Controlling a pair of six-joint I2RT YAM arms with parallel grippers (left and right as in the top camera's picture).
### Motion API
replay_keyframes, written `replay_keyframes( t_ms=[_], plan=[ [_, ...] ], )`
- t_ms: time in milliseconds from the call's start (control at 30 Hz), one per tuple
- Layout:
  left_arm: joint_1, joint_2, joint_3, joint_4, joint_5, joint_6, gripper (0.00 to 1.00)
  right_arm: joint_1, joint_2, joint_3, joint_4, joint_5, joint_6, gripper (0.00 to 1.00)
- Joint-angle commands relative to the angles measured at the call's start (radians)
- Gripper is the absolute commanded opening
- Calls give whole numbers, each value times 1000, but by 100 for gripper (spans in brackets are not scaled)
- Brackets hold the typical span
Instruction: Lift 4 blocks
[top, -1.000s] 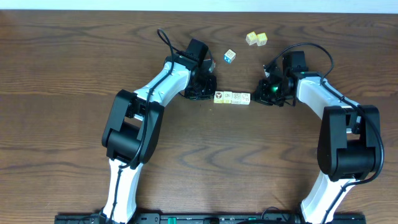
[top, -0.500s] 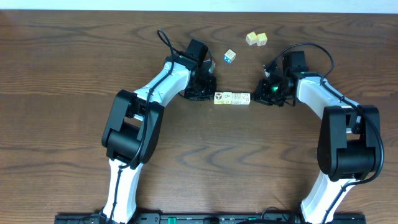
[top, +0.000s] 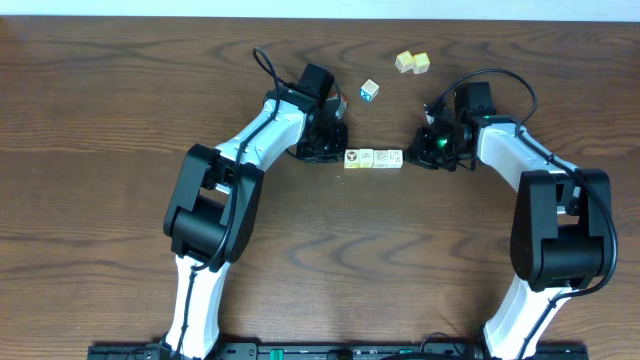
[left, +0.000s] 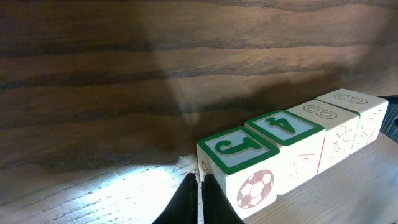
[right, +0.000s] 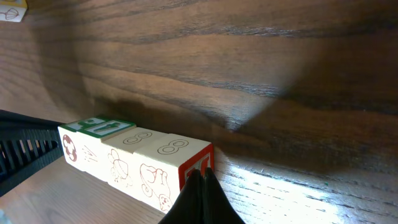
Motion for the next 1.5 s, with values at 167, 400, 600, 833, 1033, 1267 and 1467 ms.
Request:
replay_keyframes(
  t_ms=[167, 400, 600, 833, 1033, 1267, 1467],
  plan=[
    [-28, -40, -2, 9, 126, 24, 7, 42, 1, 17, 6, -134, 21, 1],
    [-28, -61, -2, 9, 126, 40, 7, 42, 1, 17, 6, -134, 21, 1],
    [-28, -71, -2, 9, 126, 43, 7, 42, 0, 23, 10, -154, 32, 1],
    [-28, -71, -2, 1, 126, 43, 7, 42, 0, 24, 10, -171, 32, 1],
    [-28, -71, -2, -6, 126, 43, 7, 42, 0, 39, 9, -200, 32, 1],
    [-28, -77, -2, -13, 126, 43, 7, 42, 0, 49, 9, -221, 36, 1],
    [-28, -101, -2, -13, 126, 43, 7, 42, 0, 52, 8, -243, 36, 1]
  ],
)
